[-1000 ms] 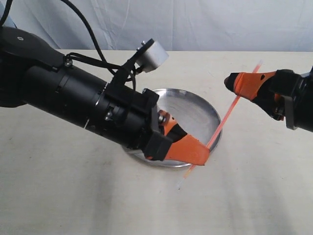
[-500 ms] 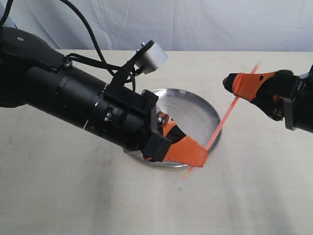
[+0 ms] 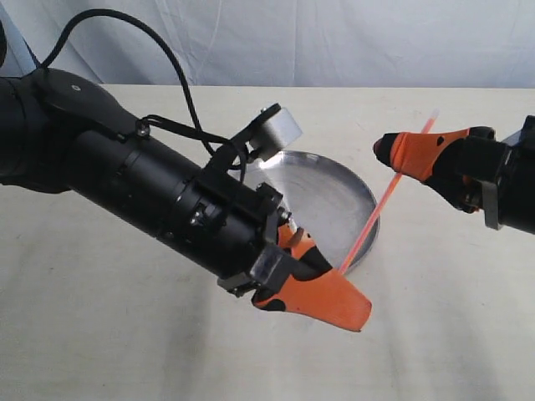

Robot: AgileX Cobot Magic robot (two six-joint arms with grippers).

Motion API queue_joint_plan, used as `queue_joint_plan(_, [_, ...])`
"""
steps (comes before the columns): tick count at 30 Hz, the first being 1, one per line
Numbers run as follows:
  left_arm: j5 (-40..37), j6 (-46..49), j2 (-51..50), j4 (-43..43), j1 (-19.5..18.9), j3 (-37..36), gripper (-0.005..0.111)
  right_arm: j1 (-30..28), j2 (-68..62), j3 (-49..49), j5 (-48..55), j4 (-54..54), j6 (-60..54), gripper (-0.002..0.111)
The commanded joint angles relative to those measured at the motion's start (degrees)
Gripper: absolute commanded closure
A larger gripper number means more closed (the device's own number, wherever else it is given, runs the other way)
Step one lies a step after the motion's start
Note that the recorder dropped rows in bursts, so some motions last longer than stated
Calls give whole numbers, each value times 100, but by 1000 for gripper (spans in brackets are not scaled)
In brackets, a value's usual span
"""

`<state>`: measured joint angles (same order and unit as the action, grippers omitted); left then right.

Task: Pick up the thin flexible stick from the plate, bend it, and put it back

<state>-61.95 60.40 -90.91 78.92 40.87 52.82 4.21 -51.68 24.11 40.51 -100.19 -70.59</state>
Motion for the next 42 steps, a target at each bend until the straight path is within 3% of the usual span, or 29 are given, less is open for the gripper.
queue_joint_plan(1, [118, 23, 12, 55, 34, 34, 63, -11, -13, -11, -13, 25, -58, 109])
queue_joint_plan(7, [502, -140, 12, -276, 34, 34, 63, -11, -13, -11, 64, 25, -58, 109])
queue_joint_plan(14, [70, -140, 24, -577, 34, 58, 44, -11, -13, -11, -17, 25, -58, 109])
queue_joint_plan(21, [658, -282, 24, -1382, 34, 150, 43, -11, -13, -11, -292, 687, 619, 109])
queue_joint_plan(26, [938, -282, 24, -1343, 34, 150, 43, -11, -13, -11, -270, 814, 940, 109])
queue_joint_plan(35, [910, 14, 24, -829, 34, 150, 43, -11, -13, -11, 153, 81, 939, 109])
queue_joint_plan(38, [910, 14, 24, -829, 34, 150, 49, -11, -13, -11, 141, 55, 939, 109])
queue_joint_plan(41, [910, 14, 24, -829, 34, 150, 68, -11, -13, -11, 213, 25, 923, 109])
queue_joint_plan(42, [910, 14, 24, -829, 34, 150, 79, -11, -13, -11, 237, 25, 860, 109])
